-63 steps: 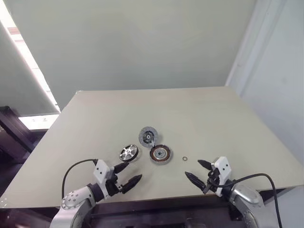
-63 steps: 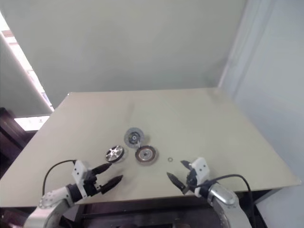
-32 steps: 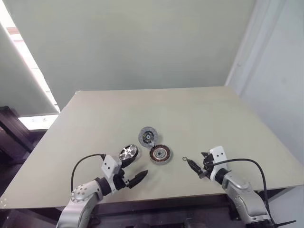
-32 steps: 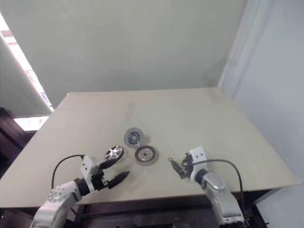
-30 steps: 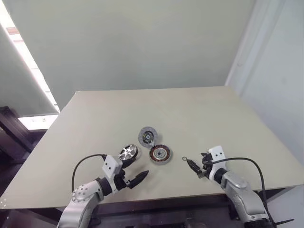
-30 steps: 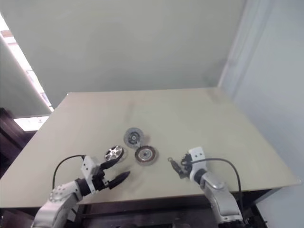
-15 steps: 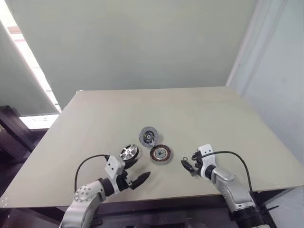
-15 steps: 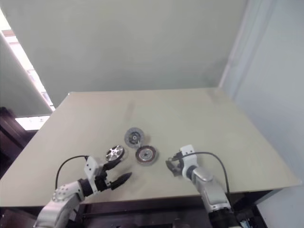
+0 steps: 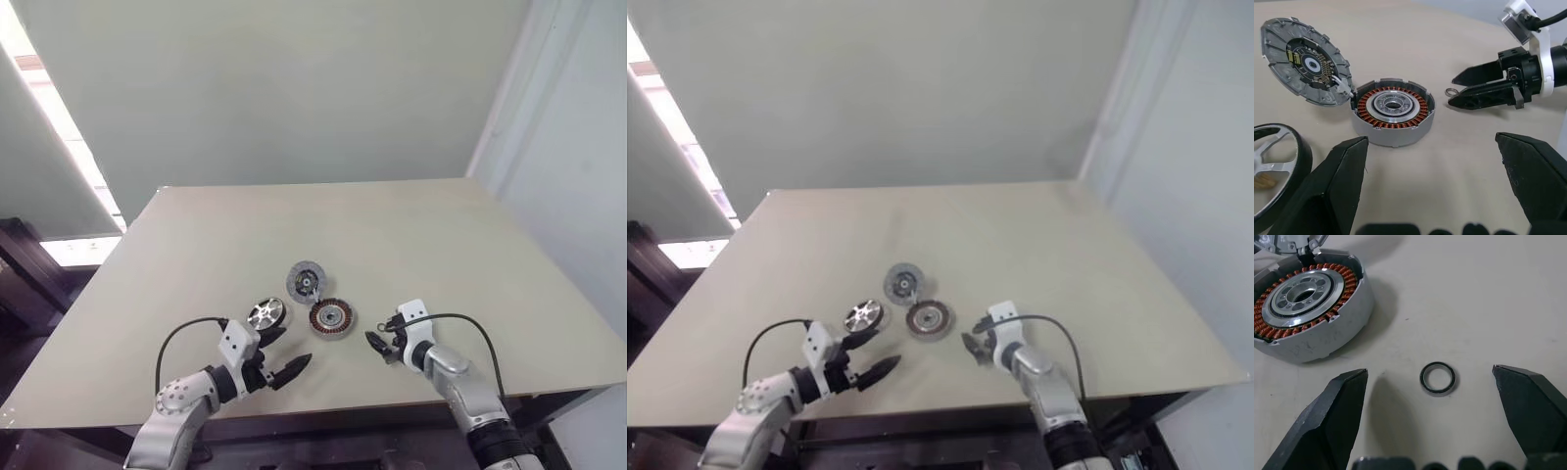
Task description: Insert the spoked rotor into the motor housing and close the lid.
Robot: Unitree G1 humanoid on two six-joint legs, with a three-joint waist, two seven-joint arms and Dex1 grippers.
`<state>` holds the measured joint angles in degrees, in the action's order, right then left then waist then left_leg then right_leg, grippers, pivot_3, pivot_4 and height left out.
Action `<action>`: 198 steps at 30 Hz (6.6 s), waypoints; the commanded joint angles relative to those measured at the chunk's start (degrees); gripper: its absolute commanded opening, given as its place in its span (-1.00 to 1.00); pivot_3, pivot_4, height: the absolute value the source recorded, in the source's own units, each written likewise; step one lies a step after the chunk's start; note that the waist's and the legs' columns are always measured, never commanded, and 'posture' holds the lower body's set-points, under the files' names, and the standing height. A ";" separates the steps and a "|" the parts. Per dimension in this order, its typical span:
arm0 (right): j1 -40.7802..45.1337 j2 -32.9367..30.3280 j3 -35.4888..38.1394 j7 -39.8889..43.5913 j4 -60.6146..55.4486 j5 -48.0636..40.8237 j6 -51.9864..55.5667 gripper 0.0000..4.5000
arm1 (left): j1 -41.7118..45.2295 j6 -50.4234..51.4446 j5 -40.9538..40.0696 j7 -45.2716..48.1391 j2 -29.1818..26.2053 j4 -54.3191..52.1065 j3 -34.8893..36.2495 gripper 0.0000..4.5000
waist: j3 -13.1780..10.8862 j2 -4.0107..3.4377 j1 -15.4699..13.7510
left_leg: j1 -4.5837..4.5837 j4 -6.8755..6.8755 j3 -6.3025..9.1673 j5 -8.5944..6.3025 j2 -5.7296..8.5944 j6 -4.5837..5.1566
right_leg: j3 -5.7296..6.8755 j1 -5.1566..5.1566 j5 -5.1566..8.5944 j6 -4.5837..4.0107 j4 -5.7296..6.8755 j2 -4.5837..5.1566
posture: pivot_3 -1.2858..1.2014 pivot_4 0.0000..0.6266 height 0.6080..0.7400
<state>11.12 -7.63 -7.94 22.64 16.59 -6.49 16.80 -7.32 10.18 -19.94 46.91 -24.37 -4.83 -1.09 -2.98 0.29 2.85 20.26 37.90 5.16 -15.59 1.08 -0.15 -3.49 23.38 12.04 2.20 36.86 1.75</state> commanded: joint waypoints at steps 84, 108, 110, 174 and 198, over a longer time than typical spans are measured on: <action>16.16 9.16 -8.39 1.49 8.07 7.14 1.45 -0.64 | 1.80 -5.63 1.07 -1.45 -0.87 2.97 1.75 1.00 | 0.01 -0.05 0.21 | 0.03 -0.03 0.09 0.00 0.00 0.00 | 0.02 0.07 -0.06 0.06 0.04 -0.03 | 0.03 -1.00 1.00; 16.14 9.30 -8.77 2.37 8.73 7.88 2.73 -0.64 | 1.72 -5.95 1.11 -1.55 -0.71 3.00 1.66 1.00 | 0.01 -0.05 0.21 | 0.02 -0.02 0.09 0.00 0.00 0.00 | 0.02 0.07 -0.07 0.08 0.04 -0.03 | 0.03 -1.00 1.00; 16.17 9.30 -8.79 2.34 8.79 7.93 2.75 -0.64 | 1.72 -5.98 1.13 -1.56 -0.69 3.01 1.65 1.00 | 0.01 -0.05 0.21 | 0.02 -0.02 0.09 0.00 0.00 0.00 | 0.03 0.07 -0.07 0.07 0.04 -0.03 | 0.03 -1.00 1.00; 13.42 4.03 -12.23 9.85 -5.99 9.06 3.11 -0.92 | 2.09 -4.02 1.06 -3.72 0.15 2.74 1.16 1.00 | 0.02 -0.07 0.20 | 0.03 -0.02 0.13 0.00 0.01 -0.01 | 0.05 0.07 -0.06 0.07 0.04 -0.02 | 0.03 -1.00 1.00; 13.76 -8.56 -23.71 17.29 -7.19 19.45 -7.54 1.00 | 3.45 -6.11 2.10 -2.34 0.27 5.18 0.71 1.00 | 0.02 -0.03 0.16 | 0.03 0.00 0.10 0.00 0.01 -0.01 | 0.08 0.05 -0.02 0.00 0.03 -0.01 | 0.03 -1.00 1.00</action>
<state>23.50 -16.52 -32.27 40.23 9.95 12.58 10.94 -4.96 5.41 -18.01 44.30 -23.96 1.20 -0.76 -2.96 0.26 3.02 20.29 37.90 5.27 -15.59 1.09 -0.15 -3.41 23.43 12.02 2.20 36.89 1.74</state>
